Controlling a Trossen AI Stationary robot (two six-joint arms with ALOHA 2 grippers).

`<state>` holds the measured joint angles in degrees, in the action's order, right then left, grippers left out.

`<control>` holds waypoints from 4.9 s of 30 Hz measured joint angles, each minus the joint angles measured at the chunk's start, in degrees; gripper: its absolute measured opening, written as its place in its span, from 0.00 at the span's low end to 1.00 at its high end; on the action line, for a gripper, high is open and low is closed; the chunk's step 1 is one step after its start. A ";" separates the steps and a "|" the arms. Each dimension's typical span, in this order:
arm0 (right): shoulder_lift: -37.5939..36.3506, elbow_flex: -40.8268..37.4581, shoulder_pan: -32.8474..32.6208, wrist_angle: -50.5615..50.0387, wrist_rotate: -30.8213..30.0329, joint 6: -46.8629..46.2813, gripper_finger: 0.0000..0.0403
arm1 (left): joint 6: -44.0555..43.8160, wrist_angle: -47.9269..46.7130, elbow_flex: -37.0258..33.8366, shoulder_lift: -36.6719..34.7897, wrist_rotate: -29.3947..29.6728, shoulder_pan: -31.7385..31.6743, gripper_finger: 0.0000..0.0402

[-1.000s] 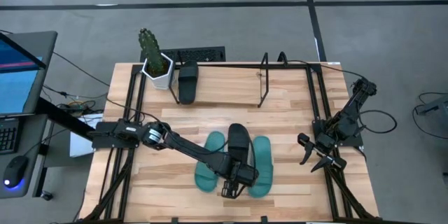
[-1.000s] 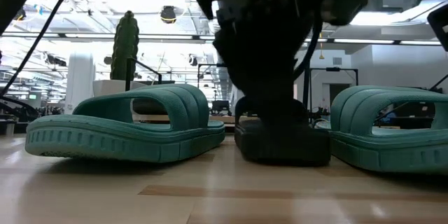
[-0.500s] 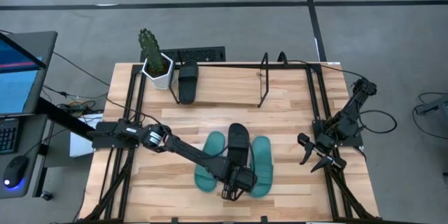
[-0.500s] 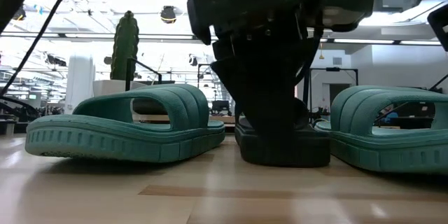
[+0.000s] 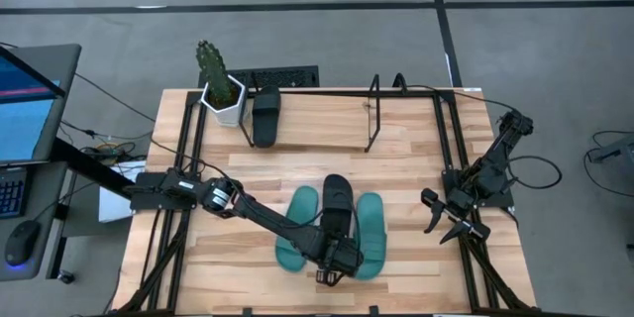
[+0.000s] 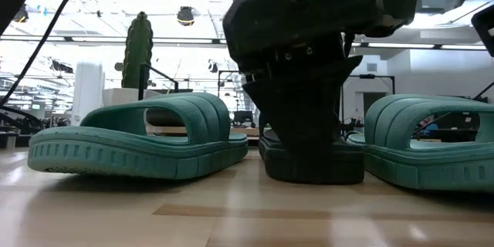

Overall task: Pick and place slides into the shelf
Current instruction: Put the black slide on the shelf

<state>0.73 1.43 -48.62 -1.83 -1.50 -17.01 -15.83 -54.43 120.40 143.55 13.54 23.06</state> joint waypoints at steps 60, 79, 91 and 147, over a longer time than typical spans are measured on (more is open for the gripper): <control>0.02 0.00 0.00 0.01 -0.02 0.00 0.42 | -4.91 -26.55 14.51 0.42 17.40 8.30 0.01; 0.02 0.00 0.00 0.02 0.00 0.00 0.42 | -4.30 -35.64 14.58 -5.11 28.82 7.80 0.01; 0.02 0.00 0.00 0.00 -0.01 0.01 0.42 | 4.50 -35.61 14.47 -11.48 32.19 2.48 0.01; 0.02 0.00 0.00 0.01 -0.02 0.00 0.42 | 41.35 25.01 -52.54 -52.61 7.74 -38.44 0.01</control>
<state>0.75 1.43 -48.62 -1.82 -1.52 -17.02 25.53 -29.42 67.85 90.94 21.28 -15.38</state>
